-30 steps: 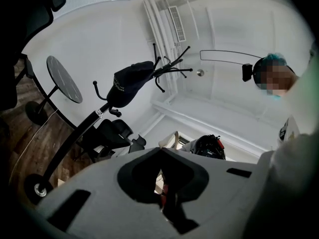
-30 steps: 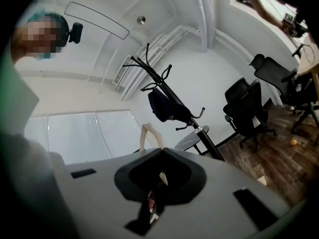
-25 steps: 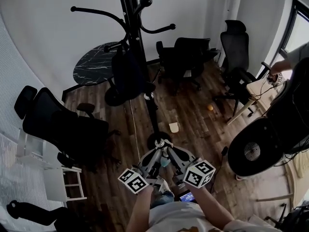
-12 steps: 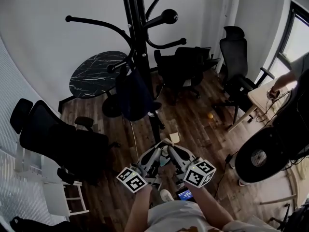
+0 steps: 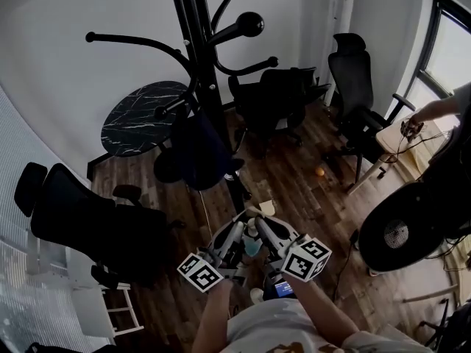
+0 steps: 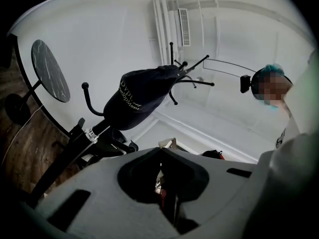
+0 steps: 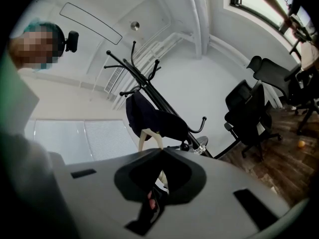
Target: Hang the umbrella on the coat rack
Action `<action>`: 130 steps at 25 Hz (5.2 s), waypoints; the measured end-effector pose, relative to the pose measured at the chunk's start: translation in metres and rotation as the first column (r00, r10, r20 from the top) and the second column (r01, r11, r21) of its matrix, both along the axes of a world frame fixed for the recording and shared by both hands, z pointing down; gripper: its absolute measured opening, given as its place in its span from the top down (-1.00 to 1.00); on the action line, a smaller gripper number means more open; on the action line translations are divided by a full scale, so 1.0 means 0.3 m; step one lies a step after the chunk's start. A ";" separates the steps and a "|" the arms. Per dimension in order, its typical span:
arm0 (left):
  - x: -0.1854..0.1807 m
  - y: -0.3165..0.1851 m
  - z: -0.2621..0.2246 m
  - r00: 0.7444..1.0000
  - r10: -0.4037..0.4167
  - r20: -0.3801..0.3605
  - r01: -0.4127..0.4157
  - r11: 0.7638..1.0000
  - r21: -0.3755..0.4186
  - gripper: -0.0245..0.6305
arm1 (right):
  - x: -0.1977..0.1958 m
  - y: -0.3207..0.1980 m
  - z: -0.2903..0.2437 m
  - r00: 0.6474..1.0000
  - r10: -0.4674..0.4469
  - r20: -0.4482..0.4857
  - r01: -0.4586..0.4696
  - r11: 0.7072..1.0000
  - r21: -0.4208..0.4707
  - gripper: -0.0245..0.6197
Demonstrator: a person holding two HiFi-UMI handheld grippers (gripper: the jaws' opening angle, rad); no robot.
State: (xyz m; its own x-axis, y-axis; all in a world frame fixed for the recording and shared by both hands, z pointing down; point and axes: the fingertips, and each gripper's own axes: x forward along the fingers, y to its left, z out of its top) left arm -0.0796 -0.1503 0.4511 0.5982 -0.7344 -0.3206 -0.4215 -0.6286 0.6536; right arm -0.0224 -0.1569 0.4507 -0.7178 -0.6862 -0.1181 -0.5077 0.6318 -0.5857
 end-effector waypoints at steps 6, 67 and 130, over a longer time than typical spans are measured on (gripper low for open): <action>-0.004 -0.036 0.016 1.000 -0.001 -0.007 0.001 1.000 -0.008 0.86 | -0.018 -0.024 0.011 1.000 -0.009 -0.014 0.009 1.000 -0.004 0.89; -0.017 -0.271 0.262 1.000 0.024 -0.019 -0.027 0.986 -0.163 0.86 | -0.046 -0.279 0.264 0.996 0.002 -0.090 -0.017 0.987 -0.163 0.89; -0.041 -0.384 0.387 0.999 0.035 0.028 -0.024 0.948 -0.317 0.70 | -0.143 -0.367 0.363 0.846 -0.027 -0.532 0.040 0.999 0.012 0.88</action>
